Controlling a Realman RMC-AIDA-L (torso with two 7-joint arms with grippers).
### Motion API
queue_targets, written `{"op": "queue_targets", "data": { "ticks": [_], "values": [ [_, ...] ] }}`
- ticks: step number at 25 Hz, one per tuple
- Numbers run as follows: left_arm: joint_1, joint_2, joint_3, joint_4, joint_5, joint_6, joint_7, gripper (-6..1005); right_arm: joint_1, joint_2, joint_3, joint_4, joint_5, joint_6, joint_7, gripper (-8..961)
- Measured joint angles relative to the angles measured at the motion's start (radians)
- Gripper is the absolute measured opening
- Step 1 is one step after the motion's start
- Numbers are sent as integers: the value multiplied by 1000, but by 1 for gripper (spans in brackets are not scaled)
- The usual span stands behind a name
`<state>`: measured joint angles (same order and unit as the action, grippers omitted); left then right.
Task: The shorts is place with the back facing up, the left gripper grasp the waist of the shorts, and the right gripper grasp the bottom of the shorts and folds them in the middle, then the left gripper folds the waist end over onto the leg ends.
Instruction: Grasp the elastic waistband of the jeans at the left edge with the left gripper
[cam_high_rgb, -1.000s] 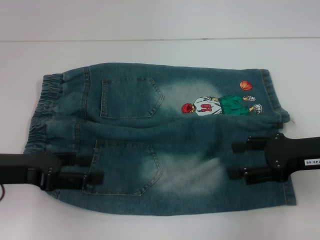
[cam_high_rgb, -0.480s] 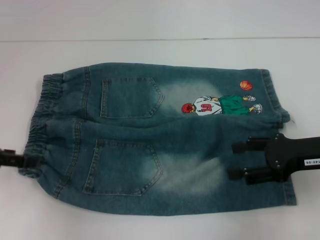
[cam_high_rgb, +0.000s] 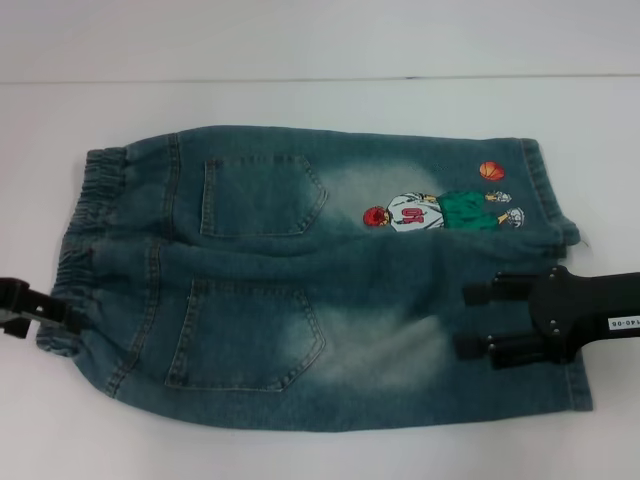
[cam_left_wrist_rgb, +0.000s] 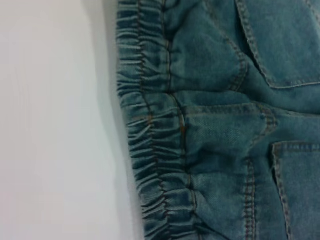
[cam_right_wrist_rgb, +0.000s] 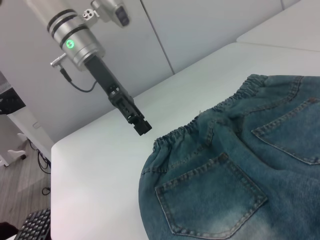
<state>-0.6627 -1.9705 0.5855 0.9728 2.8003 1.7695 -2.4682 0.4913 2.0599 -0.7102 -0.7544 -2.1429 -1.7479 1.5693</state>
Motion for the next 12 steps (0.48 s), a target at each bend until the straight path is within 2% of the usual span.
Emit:
{"op": "queue_targets", "data": {
  "ticks": [6, 12],
  "values": [
    [-58, 30, 13, -51, 55, -12, -86, 858, 0, -1, 0, -4, 0, -5, 1, 883],
    [-69, 39, 19, -83, 56, -59, -117, 858, 5, -1, -1, 0, 0, -6, 1, 884]
  ]
}}
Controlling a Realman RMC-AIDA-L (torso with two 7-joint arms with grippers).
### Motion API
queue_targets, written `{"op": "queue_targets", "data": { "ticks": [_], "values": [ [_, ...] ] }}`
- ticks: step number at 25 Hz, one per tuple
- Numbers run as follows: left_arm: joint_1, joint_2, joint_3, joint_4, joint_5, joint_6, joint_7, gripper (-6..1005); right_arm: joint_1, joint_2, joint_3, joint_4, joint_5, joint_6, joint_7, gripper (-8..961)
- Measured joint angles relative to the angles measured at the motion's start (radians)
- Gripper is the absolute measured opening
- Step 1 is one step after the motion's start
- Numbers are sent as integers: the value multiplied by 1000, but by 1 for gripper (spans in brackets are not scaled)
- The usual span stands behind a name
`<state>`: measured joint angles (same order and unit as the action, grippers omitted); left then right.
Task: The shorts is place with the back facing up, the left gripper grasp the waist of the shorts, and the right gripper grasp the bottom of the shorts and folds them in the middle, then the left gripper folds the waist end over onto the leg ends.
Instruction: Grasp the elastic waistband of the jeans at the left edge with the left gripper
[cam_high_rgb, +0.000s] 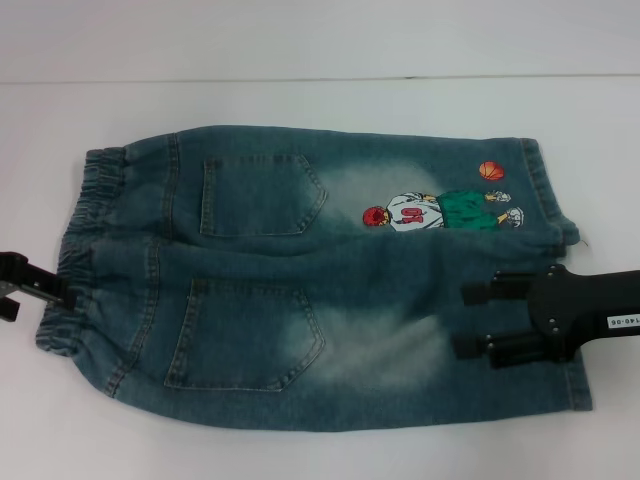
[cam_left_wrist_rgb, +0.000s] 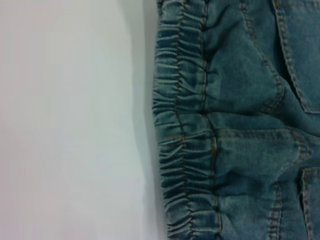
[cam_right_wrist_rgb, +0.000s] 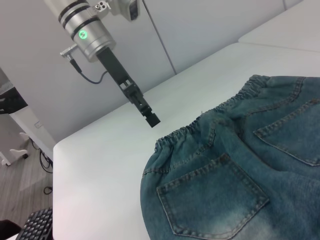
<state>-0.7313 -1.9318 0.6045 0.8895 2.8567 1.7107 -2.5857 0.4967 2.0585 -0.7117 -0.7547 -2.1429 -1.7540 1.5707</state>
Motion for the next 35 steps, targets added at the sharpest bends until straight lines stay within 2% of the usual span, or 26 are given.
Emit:
{"op": "queue_targets", "data": {
  "ticks": [15, 35],
  "values": [
    [6, 0, 18, -68, 1, -64, -6, 858, 8, 0, -13, 2, 0, 1, 0, 883],
    [9, -8, 72, -89, 1, -89, -28, 859, 11, 3, -22, 1, 0, 5, 0, 882]
  ]
}}
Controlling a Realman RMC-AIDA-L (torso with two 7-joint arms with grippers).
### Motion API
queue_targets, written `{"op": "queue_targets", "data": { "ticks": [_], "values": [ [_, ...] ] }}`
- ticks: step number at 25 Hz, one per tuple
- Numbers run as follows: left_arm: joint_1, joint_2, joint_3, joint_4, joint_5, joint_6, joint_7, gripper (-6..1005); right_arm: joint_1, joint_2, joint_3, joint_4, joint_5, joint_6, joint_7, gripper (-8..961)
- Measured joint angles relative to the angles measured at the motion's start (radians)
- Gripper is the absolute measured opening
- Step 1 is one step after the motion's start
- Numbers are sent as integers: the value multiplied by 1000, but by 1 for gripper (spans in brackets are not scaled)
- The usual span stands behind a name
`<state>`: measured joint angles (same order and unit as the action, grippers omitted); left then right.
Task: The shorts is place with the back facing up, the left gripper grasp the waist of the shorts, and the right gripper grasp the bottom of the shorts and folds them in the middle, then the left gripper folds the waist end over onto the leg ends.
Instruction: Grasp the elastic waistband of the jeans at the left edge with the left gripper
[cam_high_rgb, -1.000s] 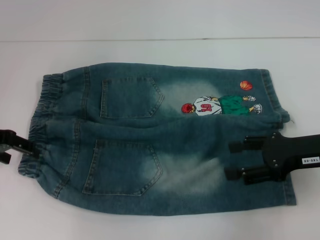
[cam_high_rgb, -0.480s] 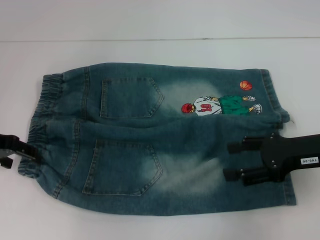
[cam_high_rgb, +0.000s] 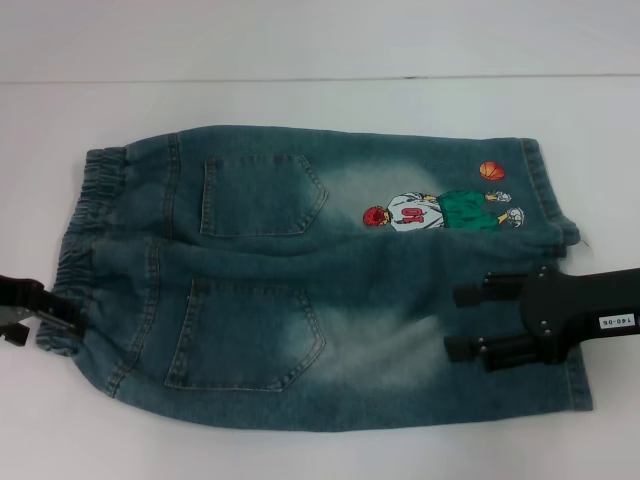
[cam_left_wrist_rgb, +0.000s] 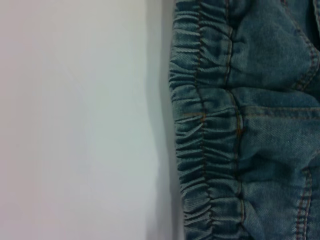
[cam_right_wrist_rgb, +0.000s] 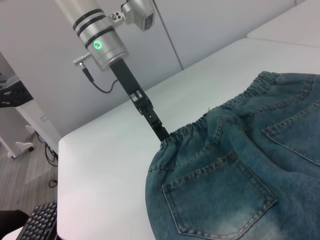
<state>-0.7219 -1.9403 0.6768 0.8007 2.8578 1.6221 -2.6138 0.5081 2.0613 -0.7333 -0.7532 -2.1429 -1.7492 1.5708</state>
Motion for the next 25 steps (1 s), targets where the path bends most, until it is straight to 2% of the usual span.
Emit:
{"op": "queue_targets", "data": {
  "ticks": [25],
  "values": [
    [8, -11, 6, -2, 0, -16, 5, 854, 1, 1, 0, 0, 0, 3, 0, 884]
  ]
}}
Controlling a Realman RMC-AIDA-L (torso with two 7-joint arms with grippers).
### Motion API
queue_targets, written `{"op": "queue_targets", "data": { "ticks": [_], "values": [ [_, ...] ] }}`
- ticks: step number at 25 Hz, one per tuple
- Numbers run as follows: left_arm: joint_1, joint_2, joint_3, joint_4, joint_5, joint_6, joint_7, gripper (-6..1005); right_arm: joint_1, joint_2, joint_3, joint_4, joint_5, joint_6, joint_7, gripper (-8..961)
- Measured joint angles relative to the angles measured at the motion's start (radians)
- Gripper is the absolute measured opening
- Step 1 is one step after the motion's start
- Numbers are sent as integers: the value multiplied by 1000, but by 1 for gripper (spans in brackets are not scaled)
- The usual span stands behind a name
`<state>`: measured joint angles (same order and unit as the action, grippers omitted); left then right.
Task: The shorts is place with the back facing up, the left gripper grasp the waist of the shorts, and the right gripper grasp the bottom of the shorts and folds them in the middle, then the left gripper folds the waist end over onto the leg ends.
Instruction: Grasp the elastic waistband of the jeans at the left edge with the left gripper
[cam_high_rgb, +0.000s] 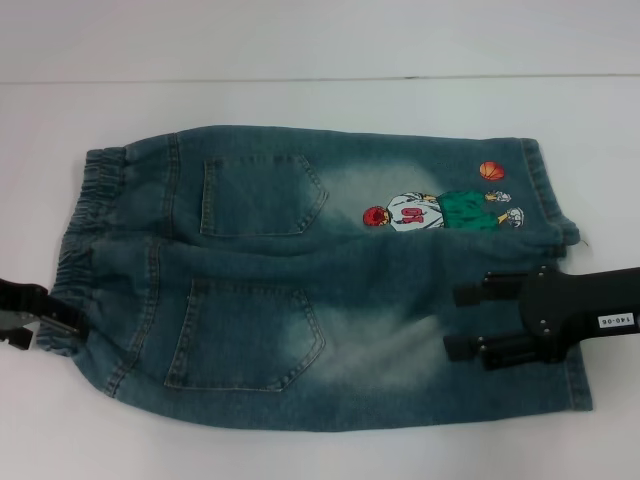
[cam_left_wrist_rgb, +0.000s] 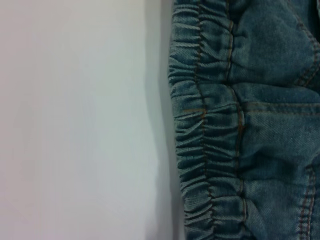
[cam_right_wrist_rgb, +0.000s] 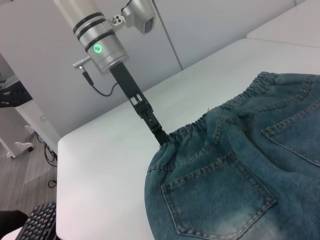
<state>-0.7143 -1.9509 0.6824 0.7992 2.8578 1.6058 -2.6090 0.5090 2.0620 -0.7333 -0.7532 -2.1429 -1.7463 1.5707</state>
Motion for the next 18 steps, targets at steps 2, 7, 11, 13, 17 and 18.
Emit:
{"op": "queue_targets", "data": {
  "ticks": [2, 7, 11, 13, 17, 18],
  "values": [
    [1, -1, 0, 0, 0, -3, 0, 853, 1, 1, 0, 0, 0, 1, 0, 884],
    [2, -3, 0, -3, 0, -4, 2, 852, 1, 2, -1, 0, 0, 4, 0, 883],
    [-1, -4, 0, -12, -1, -4, 3, 850, 1, 3, -1, 0, 0, 6, 0, 883],
    [-5, -6, 0, -13, -7, -2, 4, 849, 0, 3, -1, 0, 0, 7, -1, 882],
    [-14, -10, 0, -9, -12, 5, 4, 848, 0, 3, -2, 1, 0, 7, -1, 882],
    [-15, -11, 0, -9, -12, 6, 4, 848, 0, 3, -2, 1, 0, 7, -1, 882]
  ]
}}
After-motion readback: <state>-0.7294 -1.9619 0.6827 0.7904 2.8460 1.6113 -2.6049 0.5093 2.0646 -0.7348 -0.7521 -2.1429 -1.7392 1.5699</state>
